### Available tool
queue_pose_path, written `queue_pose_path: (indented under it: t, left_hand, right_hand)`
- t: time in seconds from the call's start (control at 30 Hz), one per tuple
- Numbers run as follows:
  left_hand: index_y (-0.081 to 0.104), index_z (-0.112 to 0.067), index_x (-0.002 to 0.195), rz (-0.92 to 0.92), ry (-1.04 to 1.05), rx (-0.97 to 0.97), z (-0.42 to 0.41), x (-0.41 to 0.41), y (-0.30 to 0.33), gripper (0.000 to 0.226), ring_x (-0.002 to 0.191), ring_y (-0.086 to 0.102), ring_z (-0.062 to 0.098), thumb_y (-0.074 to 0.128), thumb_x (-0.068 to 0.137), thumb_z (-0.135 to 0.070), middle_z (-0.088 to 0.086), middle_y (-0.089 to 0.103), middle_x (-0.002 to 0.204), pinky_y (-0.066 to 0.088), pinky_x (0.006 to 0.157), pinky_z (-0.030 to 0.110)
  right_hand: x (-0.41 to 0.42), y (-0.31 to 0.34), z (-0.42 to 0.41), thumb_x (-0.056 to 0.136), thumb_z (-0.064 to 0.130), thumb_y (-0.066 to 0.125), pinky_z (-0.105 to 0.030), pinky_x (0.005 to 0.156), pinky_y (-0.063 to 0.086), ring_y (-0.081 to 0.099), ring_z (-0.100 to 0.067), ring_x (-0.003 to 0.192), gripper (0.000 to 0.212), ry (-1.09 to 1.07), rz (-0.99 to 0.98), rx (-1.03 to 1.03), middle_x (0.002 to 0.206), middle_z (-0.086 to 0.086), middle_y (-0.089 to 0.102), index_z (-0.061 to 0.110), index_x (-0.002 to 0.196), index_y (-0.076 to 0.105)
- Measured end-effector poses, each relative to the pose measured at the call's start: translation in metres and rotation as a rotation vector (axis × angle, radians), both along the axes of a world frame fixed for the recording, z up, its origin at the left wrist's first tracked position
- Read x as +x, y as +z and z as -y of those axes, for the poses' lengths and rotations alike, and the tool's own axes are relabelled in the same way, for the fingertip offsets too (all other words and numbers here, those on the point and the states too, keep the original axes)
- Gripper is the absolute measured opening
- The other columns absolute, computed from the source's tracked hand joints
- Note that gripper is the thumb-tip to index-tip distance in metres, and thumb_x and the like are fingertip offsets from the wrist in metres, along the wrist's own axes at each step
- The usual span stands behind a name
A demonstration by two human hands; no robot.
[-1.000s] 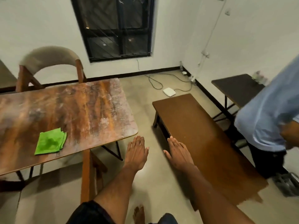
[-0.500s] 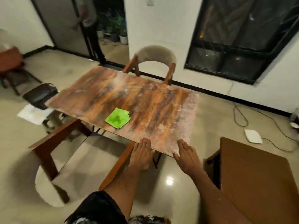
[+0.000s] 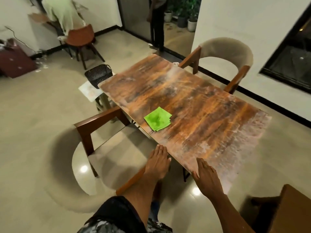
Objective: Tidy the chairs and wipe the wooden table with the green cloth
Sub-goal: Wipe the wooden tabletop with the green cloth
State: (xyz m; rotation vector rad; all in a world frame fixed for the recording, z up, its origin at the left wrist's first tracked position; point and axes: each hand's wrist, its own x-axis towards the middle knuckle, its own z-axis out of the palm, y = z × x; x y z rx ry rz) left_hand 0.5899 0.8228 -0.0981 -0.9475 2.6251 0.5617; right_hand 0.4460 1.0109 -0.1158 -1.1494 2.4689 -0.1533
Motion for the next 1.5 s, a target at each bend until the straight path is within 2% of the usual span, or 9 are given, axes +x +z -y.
queue_pose_path:
  t: [0.13, 0.2, 0.3, 0.4, 0.53, 0.73, 0.9, 1.07, 1.5]
  left_hand:
    - [0.036, -0.008, 0.163, 0.014, -0.023, 0.009, 0.050, -0.028, -0.024, 0.067, 0.161, 0.022, 0.032, 0.044, 0.107, -0.044, 0.013, 0.030, 0.171, 0.023, 0.130, 0.046]
    - [0.066, -0.013, 0.143, 0.023, -0.059, -0.058, 0.072, -0.037, -0.040, 0.067, 0.146, 0.053, 0.027, 0.063, 0.089, -0.053, 0.009, 0.060, 0.152, 0.041, 0.120, 0.040]
    - [0.080, -0.010, 0.122, -0.040, -0.083, -0.175, 0.112, -0.054, -0.051, 0.058, 0.122, 0.072, 0.025, 0.051, 0.086, -0.045, 0.009, 0.075, 0.129, 0.035, 0.119, 0.038]
    - [0.083, -0.011, 0.114, -0.035, -0.030, -0.159, 0.143, -0.072, -0.058, 0.061, 0.114, 0.076, 0.024, 0.042, 0.084, -0.043, 0.009, 0.077, 0.124, 0.060, 0.095, 0.040]
    - [0.083, -0.011, 0.117, -0.044, -0.060, -0.170, 0.184, -0.083, -0.071, 0.060, 0.116, 0.075, 0.025, 0.041, 0.087, -0.042, 0.010, 0.076, 0.128, 0.063, 0.087, 0.040]
    - [0.062, 0.000, 0.144, -0.125, 0.027, -0.267, 0.297, -0.088, -0.111, 0.077, 0.137, 0.061, 0.034, 0.005, 0.115, -0.043, 0.018, 0.057, 0.152, 0.055, 0.108, 0.050]
    - [0.011, -0.009, 0.170, -0.057, 0.040, -0.187, 0.375, -0.124, -0.137, 0.090, 0.165, 0.007, 0.023, -0.012, 0.095, -0.054, 0.008, 0.006, 0.177, 0.014, 0.132, 0.042]
    - [0.011, -0.017, 0.170, -0.200, -0.064, -0.222, 0.409, -0.155, -0.186, 0.065, 0.165, 0.005, 0.016, 0.012, 0.110, -0.042, 0.001, 0.007, 0.178, 0.015, 0.132, 0.042]
    - [0.019, -0.013, 0.169, -0.324, -0.061, -0.225, 0.409, -0.160, -0.208, 0.061, 0.165, 0.008, 0.018, 0.021, 0.113, -0.034, 0.005, 0.014, 0.178, 0.011, 0.132, 0.043]
  right_hand:
    - [-0.036, -0.010, 0.048, 0.104, 0.060, 0.016, -0.042, 0.101, 0.057, 0.067, -0.030, 0.130, 0.084, 0.031, -0.083, 0.016, 0.144, -0.017, 0.065, 0.001, 0.148, 0.057]
    - [-0.051, -0.009, 0.076, 0.104, 0.059, 0.027, -0.040, 0.110, 0.050, 0.058, -0.026, 0.141, 0.076, 0.036, -0.066, 0.011, 0.156, -0.012, 0.055, 0.008, 0.155, 0.050]
    - [-0.076, 0.000, 0.128, 0.092, 0.053, 0.048, -0.037, 0.093, 0.061, 0.072, -0.020, 0.123, 0.063, 0.063, -0.010, -0.017, 0.141, -0.008, 0.069, 0.018, 0.144, 0.059]
    - [-0.092, -0.015, 0.160, 0.096, 0.053, 0.043, -0.035, 0.066, 0.064, 0.081, -0.021, 0.092, 0.061, 0.094, -0.063, 0.015, 0.111, -0.007, 0.081, 0.009, 0.117, 0.079]
    - [-0.104, -0.035, 0.215, 0.108, 0.056, 0.005, -0.032, 0.086, 0.049, 0.081, -0.021, 0.097, 0.077, 0.161, -0.168, -0.101, 0.117, -0.011, 0.079, 0.010, 0.124, 0.065]
    - [-0.106, -0.093, 0.335, 0.104, 0.054, 0.035, -0.034, 0.103, 0.051, 0.073, -0.025, 0.121, 0.067, 0.215, -0.097, -0.191, 0.135, -0.010, 0.073, 0.006, 0.132, 0.072]
    - [-0.066, -0.148, 0.420, 0.100, 0.044, 0.043, -0.049, 0.111, 0.050, 0.052, -0.038, 0.145, 0.066, 0.005, -0.059, -0.211, 0.155, -0.024, 0.053, 0.001, 0.149, 0.056]
    - [-0.058, -0.188, 0.451, 0.103, 0.044, 0.033, -0.051, 0.129, 0.020, 0.016, -0.039, 0.162, 0.076, -0.237, -0.142, -0.226, 0.173, -0.023, 0.020, -0.001, 0.164, 0.026]
    - [-0.093, -0.187, 0.457, 0.111, 0.045, 0.030, -0.051, 0.131, 0.014, 0.005, -0.033, 0.165, 0.072, -0.322, -0.288, -0.132, 0.177, -0.017, 0.004, 0.004, 0.168, 0.013]
